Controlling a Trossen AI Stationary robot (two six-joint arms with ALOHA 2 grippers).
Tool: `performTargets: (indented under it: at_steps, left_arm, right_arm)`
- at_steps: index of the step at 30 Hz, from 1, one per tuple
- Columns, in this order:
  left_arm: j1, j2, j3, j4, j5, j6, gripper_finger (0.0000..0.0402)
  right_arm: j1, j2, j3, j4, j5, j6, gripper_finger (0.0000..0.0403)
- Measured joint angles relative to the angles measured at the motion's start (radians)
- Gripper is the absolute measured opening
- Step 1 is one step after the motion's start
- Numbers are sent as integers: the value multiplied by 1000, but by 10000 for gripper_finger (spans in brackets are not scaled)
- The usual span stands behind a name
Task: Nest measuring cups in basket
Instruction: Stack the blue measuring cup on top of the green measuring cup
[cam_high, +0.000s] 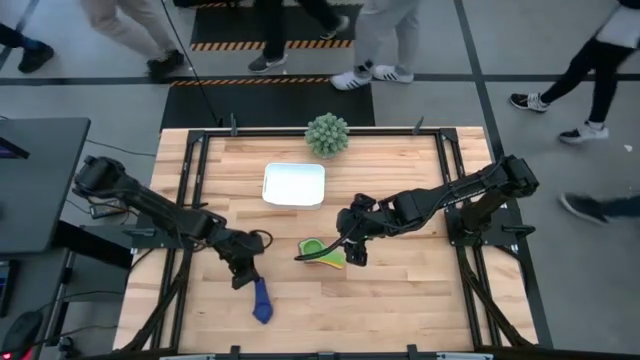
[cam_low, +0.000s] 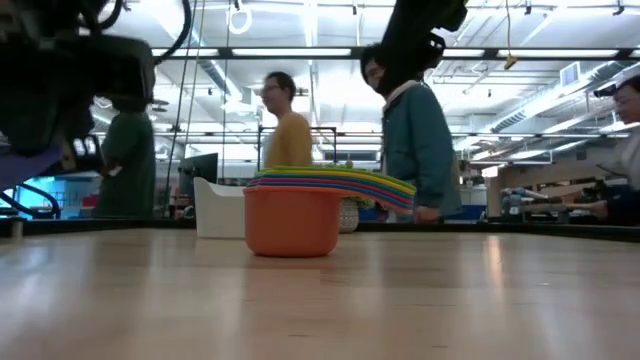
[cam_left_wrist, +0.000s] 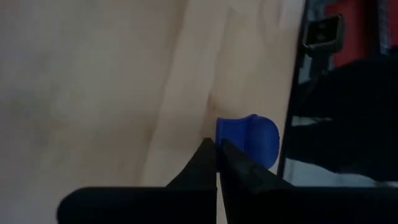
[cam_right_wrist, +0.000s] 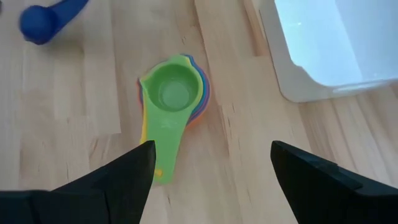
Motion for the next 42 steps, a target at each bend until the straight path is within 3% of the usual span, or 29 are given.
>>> performTargets:
  at_steps: [16,31,36,42]
  left_arm:
    - [9,-16,352,-500,-279,31,3]
    - [113,-15,512,-613,-471,46,3]
    - [144,12,577,-624,-525,57,3]
    - [190,104,690,-635,-631,58,3]
  right_arm:
    - [-55,0,-109,290,-161,-21,305]
    - [-107,0,-109,381,-185,39,308]
    - [-115,-6,-105,389,-114,24,308]
    - [-73,-8,-47,409,138,-182,308]
